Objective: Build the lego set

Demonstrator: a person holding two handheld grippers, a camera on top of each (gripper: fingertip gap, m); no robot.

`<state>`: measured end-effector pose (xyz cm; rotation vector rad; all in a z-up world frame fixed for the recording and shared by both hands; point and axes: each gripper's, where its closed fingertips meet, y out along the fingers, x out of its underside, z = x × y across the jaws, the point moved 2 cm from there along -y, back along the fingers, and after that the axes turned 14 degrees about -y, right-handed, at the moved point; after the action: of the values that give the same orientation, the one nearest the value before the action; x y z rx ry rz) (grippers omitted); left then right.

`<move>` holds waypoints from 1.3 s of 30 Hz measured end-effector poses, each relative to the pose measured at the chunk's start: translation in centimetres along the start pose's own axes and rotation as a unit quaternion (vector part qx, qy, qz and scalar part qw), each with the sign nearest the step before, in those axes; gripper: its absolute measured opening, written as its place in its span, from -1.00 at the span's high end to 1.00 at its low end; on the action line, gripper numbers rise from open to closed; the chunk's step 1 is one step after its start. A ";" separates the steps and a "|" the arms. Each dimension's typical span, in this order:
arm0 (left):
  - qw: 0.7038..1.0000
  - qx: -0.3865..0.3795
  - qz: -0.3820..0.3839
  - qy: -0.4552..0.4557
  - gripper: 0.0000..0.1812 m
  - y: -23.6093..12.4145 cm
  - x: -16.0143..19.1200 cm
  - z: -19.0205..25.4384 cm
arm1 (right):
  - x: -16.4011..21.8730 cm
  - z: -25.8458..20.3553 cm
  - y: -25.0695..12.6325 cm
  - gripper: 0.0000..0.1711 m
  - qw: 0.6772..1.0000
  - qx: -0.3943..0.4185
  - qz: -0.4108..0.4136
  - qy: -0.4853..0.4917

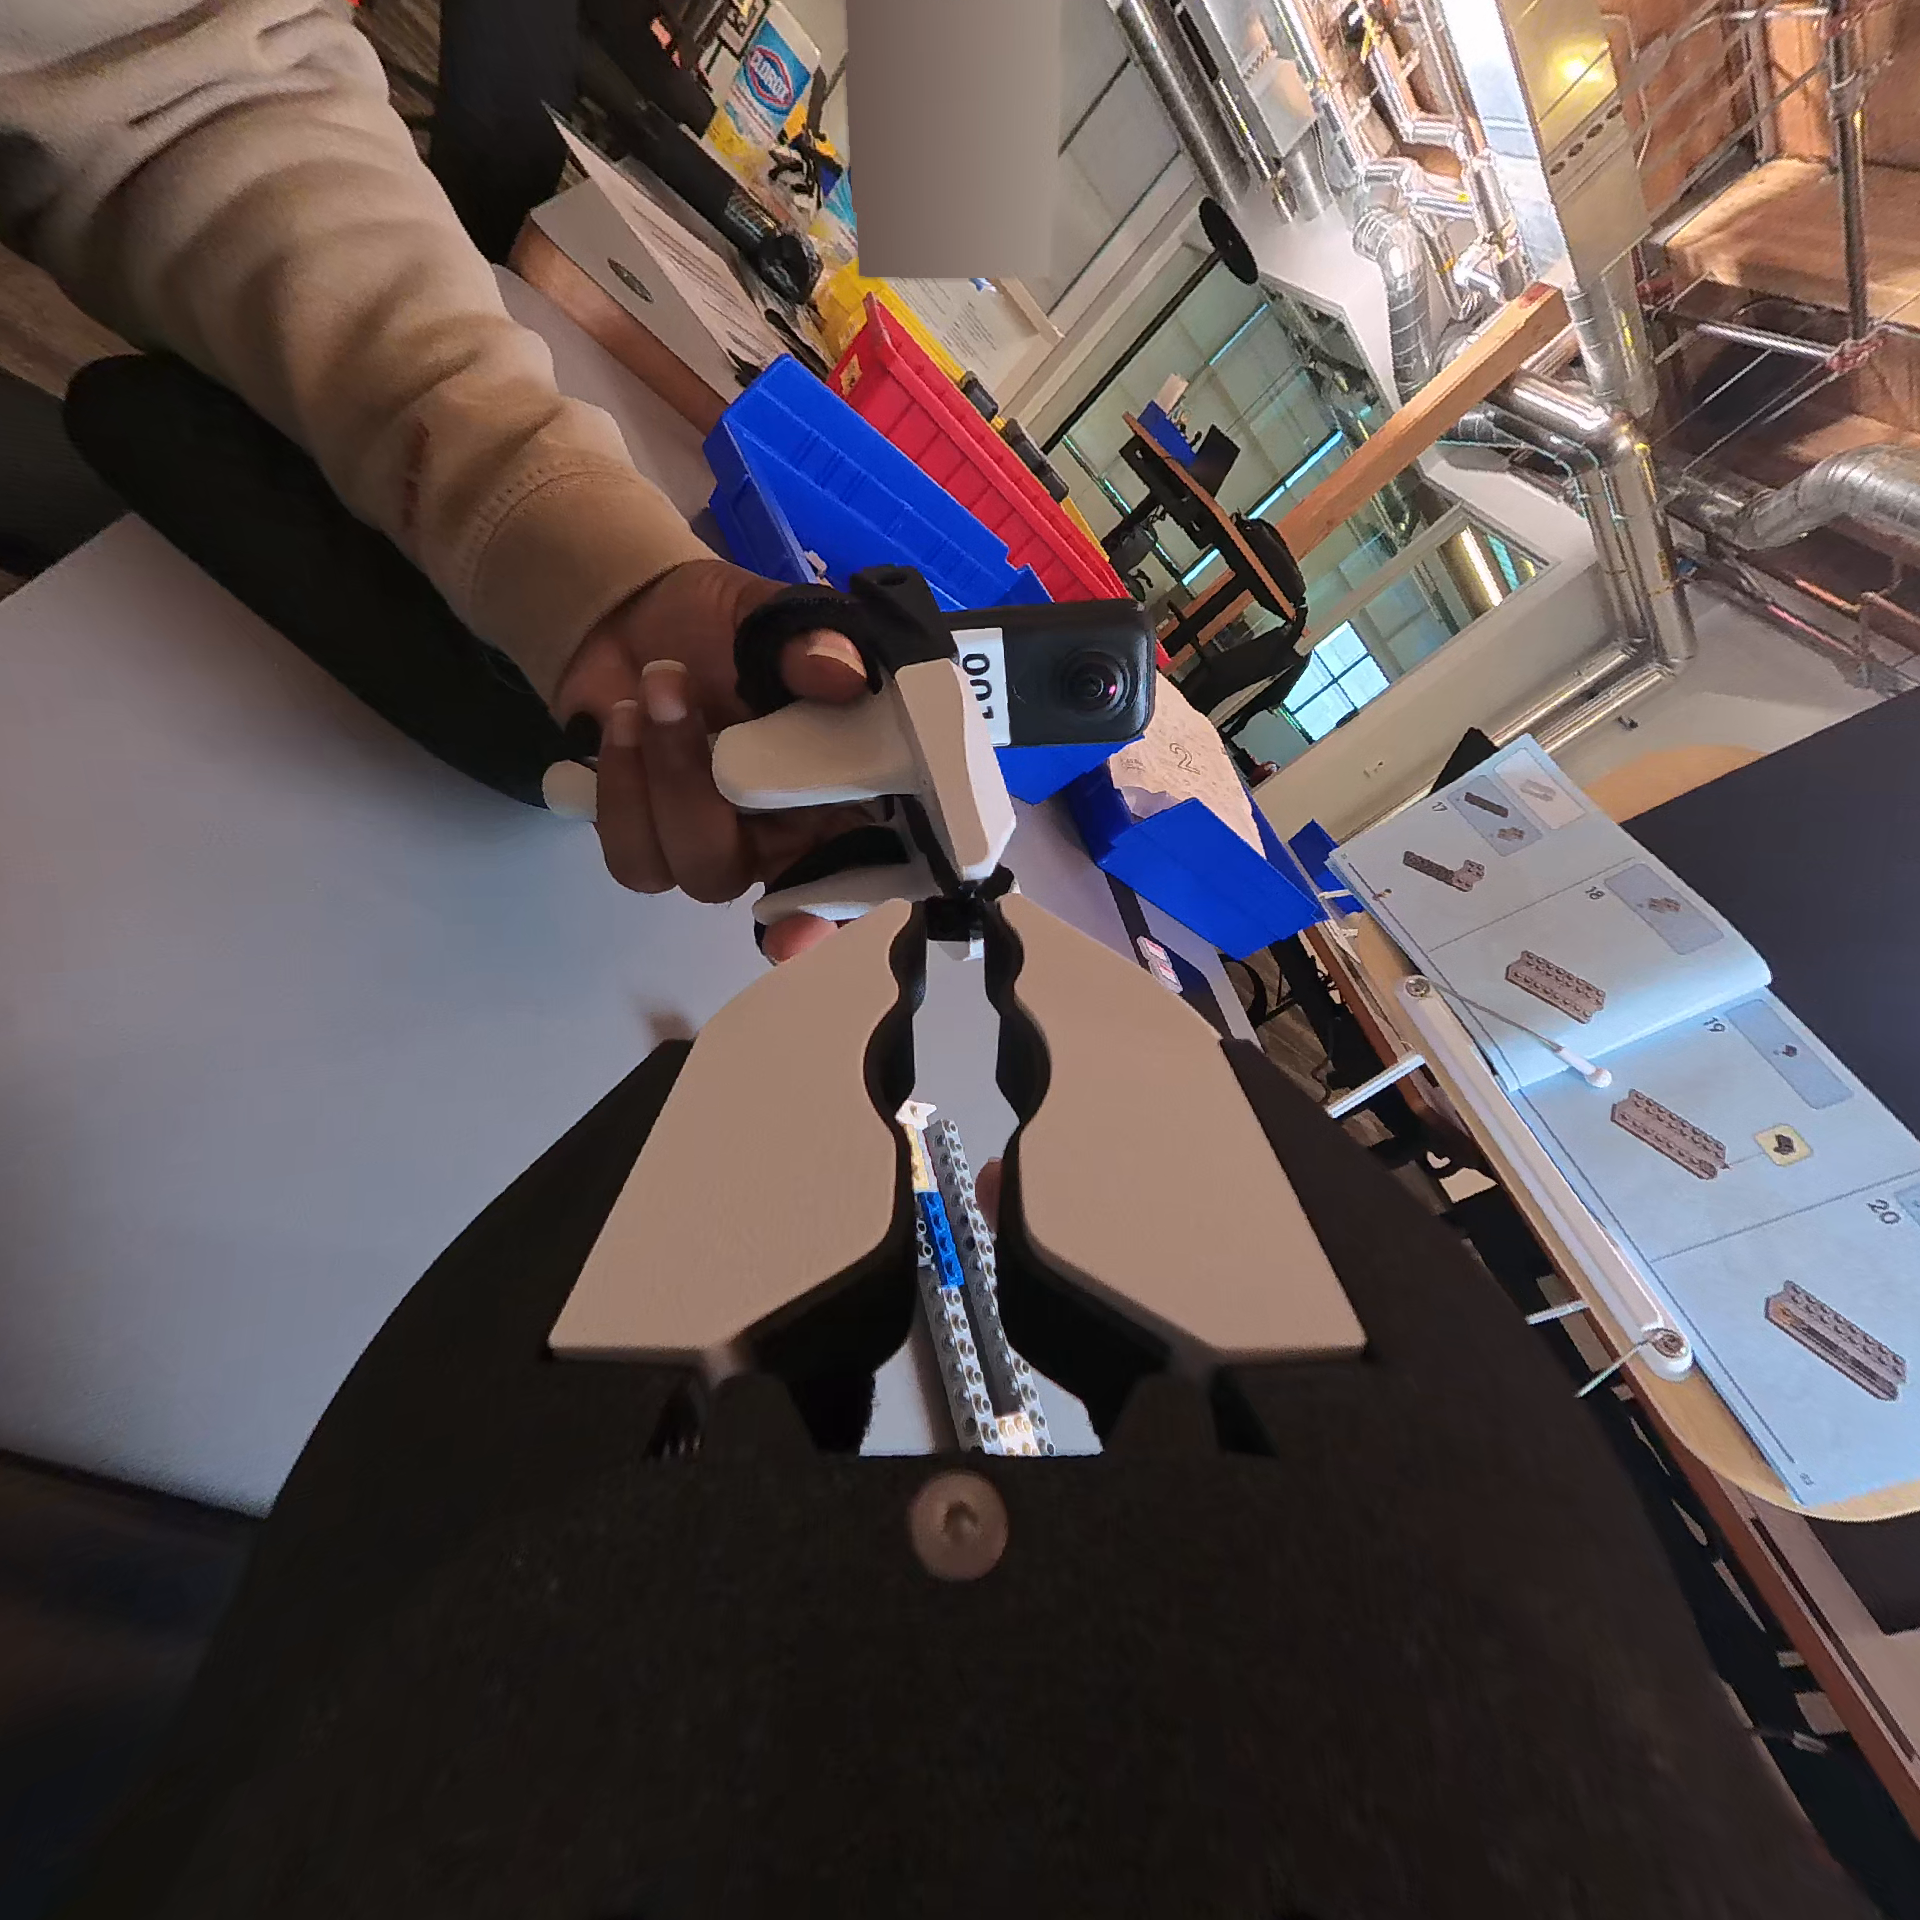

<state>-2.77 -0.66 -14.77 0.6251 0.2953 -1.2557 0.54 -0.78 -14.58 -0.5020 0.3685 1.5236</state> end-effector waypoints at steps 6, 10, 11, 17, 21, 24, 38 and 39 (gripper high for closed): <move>1.000 0.001 -0.013 0.002 0.90 0.1 0.4 0.0 | -0.1 -0.1 0.0 0.88 1.000 -0.002 0.001 -0.011; 0.999 -0.014 -0.002 0.038 0.91 0.0 0.0 0.1 | 0.1 0.2 0.1 0.87 0.999 -0.004 -0.001 0.046; 0.998 -0.022 0.005 0.056 0.91 0.0 -0.2 0.1 | 0.3 0.5 0.1 0.86 0.995 -0.012 0.004 0.094; 0.950 -0.128 -0.010 0.285 0.91 -0.2 -0.3 0.3 | 1.0 1.2 0.1 0.84 0.956 -0.061 0.022 0.286; 0.930 -0.152 -0.014 0.335 0.91 -0.2 -0.2 0.2 | 0.9 0.5 0.2 0.87 0.945 -0.094 0.026 0.312; 0.921 -0.160 -0.022 0.354 0.91 -0.2 0.0 0.0 | 1.0 0.4 0.2 0.87 0.941 -0.101 0.026 0.321; 0.912 -0.184 -0.047 0.364 0.86 -0.3 0.1 -0.5 | 1.6 0.0 0.3 0.91 0.939 -0.122 0.009 0.321; 0.905 -0.213 -0.055 0.363 0.77 -0.7 -0.3 -1.1 | 2.1 0.0 0.2 0.91 0.941 -0.122 -0.005 0.316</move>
<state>-3.37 0.14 -15.69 0.6783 1.2093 -0.9702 0.36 1.00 -15.76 -1.1976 0.6714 1.3749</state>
